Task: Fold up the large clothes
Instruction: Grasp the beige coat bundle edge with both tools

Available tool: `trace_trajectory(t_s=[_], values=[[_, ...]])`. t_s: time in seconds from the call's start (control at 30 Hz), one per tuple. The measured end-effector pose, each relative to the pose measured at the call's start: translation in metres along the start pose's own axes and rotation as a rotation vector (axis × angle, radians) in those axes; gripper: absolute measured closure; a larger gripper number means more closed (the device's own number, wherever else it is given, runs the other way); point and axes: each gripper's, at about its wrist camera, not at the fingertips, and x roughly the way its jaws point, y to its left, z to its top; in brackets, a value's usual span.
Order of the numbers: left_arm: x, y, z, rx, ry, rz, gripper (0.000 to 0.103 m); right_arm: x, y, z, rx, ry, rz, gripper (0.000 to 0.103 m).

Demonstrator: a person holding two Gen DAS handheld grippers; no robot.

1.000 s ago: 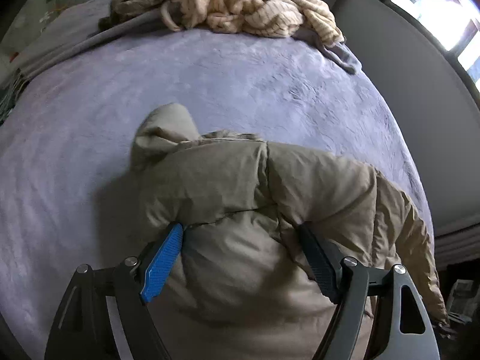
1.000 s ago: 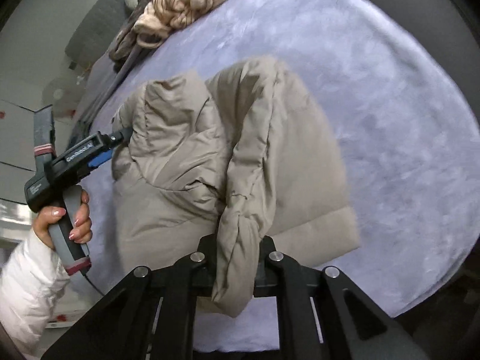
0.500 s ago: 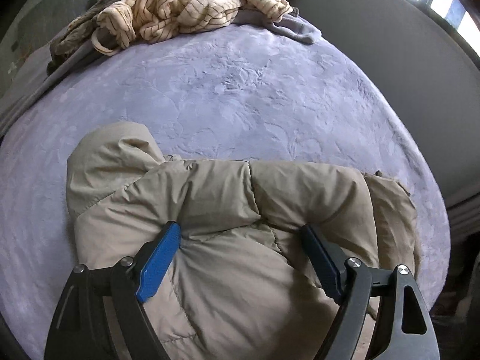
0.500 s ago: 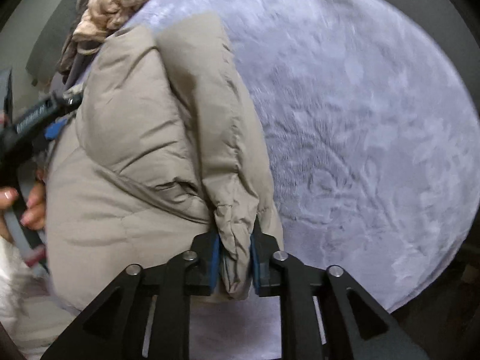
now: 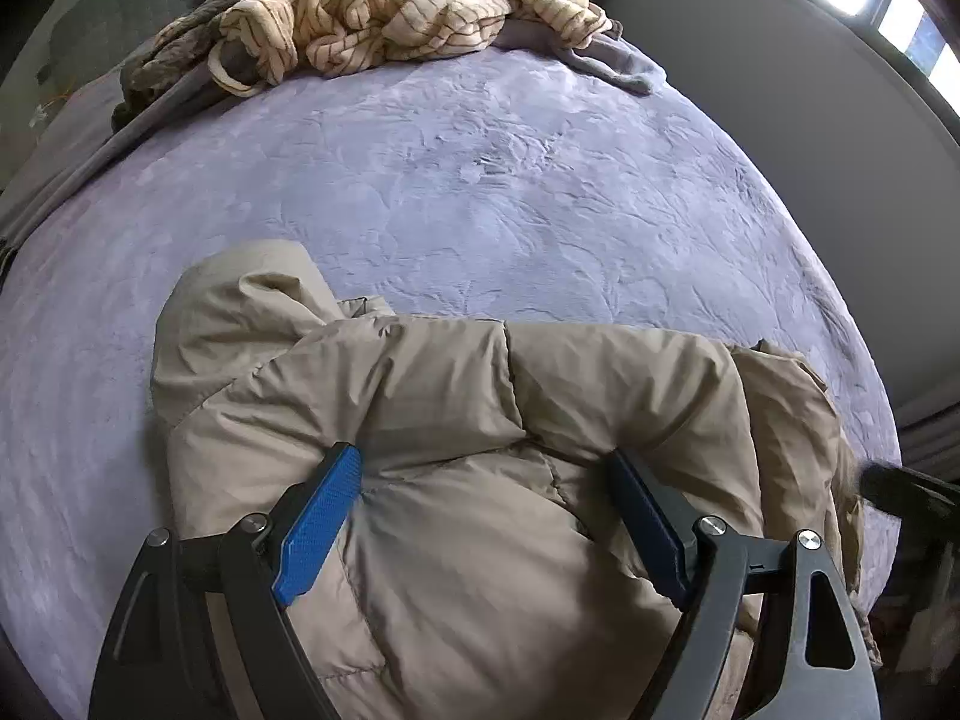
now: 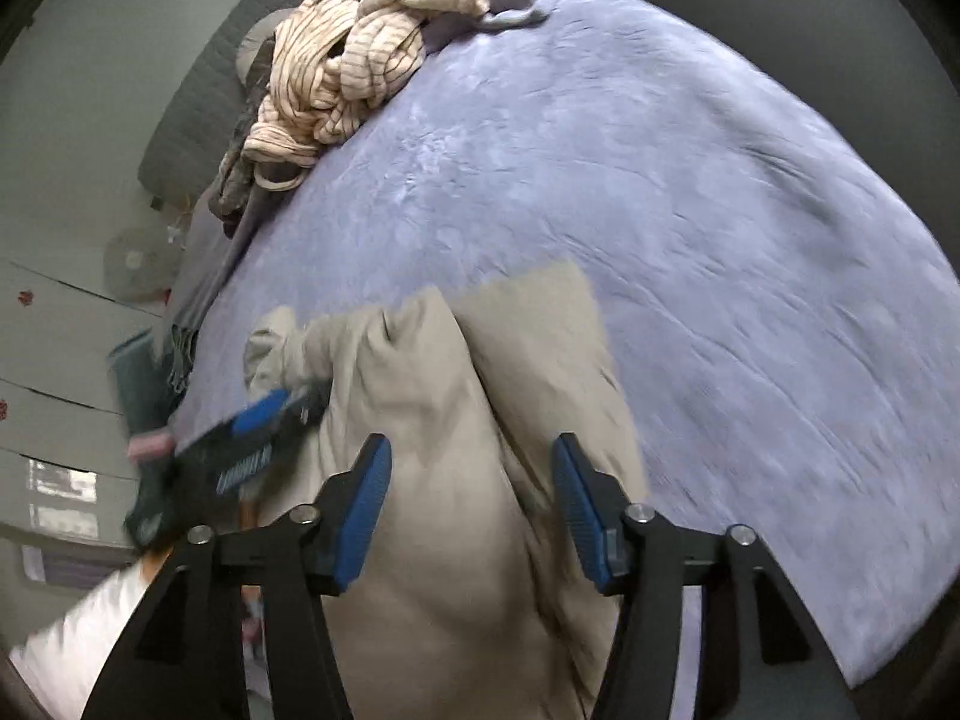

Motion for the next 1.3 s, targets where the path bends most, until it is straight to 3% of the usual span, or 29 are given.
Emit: trace_trajectory(t_s=[0.07,0.17,0.37,0.7,0.87,1.3], values=[[0.001,0.001,-0.001,0.004,-0.006,0.005,0.018,0.027,0.006,0.008,-0.001,0.03,-0.035,0.085],[0.003,0.001,-0.004,0.006,-0.024,0.017,0.018,0.063,0.0,0.007,0.0,0.082,-0.09,0.086],[0.006,-0.003,-0.009,0.018,-0.05,0.043,0.016,0.079,-0.011,-0.006,-0.016,0.083,-0.088,0.089],[-0.017,0.003,-0.012,0.003,-0.001,0.068,0.016,0.062,-0.005,-0.009,-0.04,0.103,-0.087,0.085],[-0.037,0.015,-0.017,-0.052,0.024,0.074,0.016,0.038,0.007,-0.016,-0.089,0.111,-0.092,0.085],[-0.072,0.031,-0.062,-0.131,0.073,0.098,0.016,-0.008,0.018,-0.055,-0.129,0.115,-0.082,0.085]])
